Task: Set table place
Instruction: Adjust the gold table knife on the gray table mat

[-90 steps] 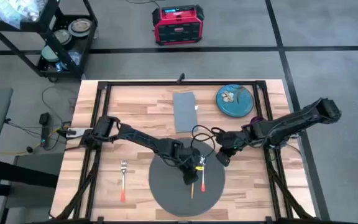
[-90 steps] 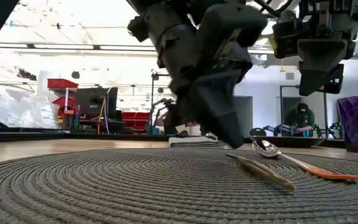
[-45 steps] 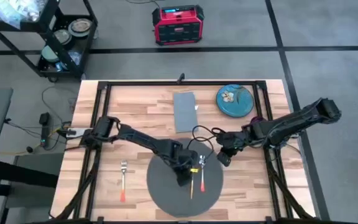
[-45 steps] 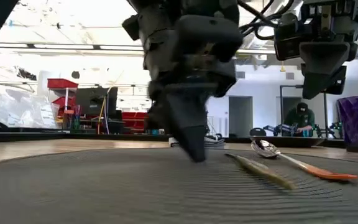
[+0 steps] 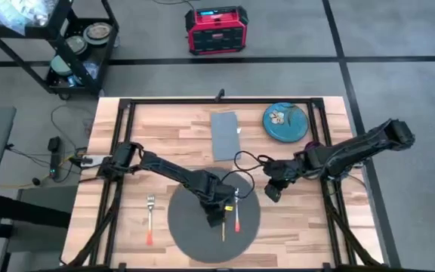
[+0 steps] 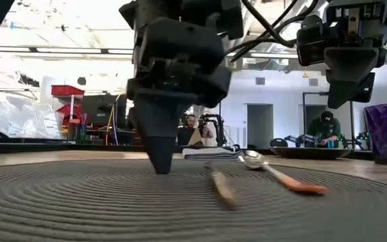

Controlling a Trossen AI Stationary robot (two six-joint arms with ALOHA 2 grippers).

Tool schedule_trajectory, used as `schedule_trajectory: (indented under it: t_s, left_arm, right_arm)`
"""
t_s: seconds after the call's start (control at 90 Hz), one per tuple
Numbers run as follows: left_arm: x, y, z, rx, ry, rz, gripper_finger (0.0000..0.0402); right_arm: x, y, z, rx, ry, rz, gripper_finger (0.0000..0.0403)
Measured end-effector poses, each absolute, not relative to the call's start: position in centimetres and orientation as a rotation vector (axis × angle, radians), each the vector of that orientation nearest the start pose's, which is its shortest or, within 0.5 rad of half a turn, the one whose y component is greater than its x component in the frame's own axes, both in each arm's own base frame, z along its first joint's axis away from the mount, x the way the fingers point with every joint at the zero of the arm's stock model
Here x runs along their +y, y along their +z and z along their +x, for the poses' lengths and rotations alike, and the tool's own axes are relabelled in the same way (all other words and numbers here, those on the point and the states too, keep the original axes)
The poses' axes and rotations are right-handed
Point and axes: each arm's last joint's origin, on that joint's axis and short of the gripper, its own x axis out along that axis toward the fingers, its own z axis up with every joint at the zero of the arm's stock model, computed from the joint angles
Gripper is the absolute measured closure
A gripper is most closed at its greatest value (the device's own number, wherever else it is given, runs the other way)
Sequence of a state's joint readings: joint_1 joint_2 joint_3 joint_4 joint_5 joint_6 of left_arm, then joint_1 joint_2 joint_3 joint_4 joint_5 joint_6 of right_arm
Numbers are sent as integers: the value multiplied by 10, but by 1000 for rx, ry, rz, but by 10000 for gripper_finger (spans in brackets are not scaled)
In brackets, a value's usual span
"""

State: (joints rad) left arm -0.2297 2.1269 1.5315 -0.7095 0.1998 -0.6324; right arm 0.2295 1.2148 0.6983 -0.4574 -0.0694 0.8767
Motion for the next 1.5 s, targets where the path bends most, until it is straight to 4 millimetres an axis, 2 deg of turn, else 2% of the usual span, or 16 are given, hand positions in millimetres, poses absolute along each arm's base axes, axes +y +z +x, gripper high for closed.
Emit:
schedule_trajectory:
  t_s: [0.411, 0.633, 1.267, 1.5]
  left_arm:
    - [-98, 151, 419, 1279, 59, -551, 401]
    - [-100, 165, 429, 1169, 13, -534, 401]
    - [-102, 165, 429, 1180, -40, -566, 401]
    - [-110, 163, 426, 1191, -51, -556, 402]
  right_arm:
    - [53, 202, 219, 1025, -161, 704, 403]
    - [52, 202, 219, 1024, -158, 695, 403]
    - [52, 201, 217, 1042, -156, 675, 403]
    - [46, 201, 218, 1044, -167, 673, 403]
